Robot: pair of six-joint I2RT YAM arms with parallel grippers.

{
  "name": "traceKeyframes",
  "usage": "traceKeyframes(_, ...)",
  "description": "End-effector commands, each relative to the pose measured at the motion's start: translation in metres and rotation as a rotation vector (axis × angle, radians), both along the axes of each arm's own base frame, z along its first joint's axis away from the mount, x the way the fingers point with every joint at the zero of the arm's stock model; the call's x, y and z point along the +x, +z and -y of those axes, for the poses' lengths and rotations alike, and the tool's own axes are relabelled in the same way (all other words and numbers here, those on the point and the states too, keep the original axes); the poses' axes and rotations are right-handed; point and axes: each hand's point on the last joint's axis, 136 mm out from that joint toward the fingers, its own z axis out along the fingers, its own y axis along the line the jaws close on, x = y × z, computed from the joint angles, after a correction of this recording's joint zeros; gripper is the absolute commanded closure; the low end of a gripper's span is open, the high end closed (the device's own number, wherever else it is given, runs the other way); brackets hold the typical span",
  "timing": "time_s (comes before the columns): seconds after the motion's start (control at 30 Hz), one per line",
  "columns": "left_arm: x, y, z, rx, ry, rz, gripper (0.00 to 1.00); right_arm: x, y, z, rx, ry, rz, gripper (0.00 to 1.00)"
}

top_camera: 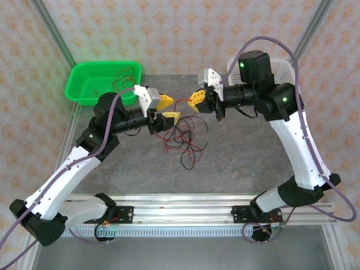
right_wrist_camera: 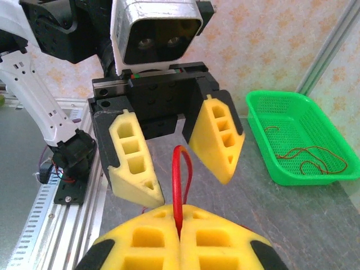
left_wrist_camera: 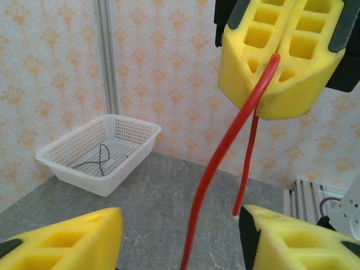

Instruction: Untangle the cables

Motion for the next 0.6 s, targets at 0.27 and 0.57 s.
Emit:
traceKeyframes(0.27, 0.005, -0.003, 0.009, -0.004, -0.007, 0.012, 0.58, -0.021, 0.039, 0.007, 0.111, 0.033, 0.082, 1.00)
traceKeyframes(0.57, 0.008, 0.003, 0.003, -0.040, 0.044, 0.024, 1.00, -0.015, 0.038, 0.008, 0.125, -0.008, 0.078, 1.00)
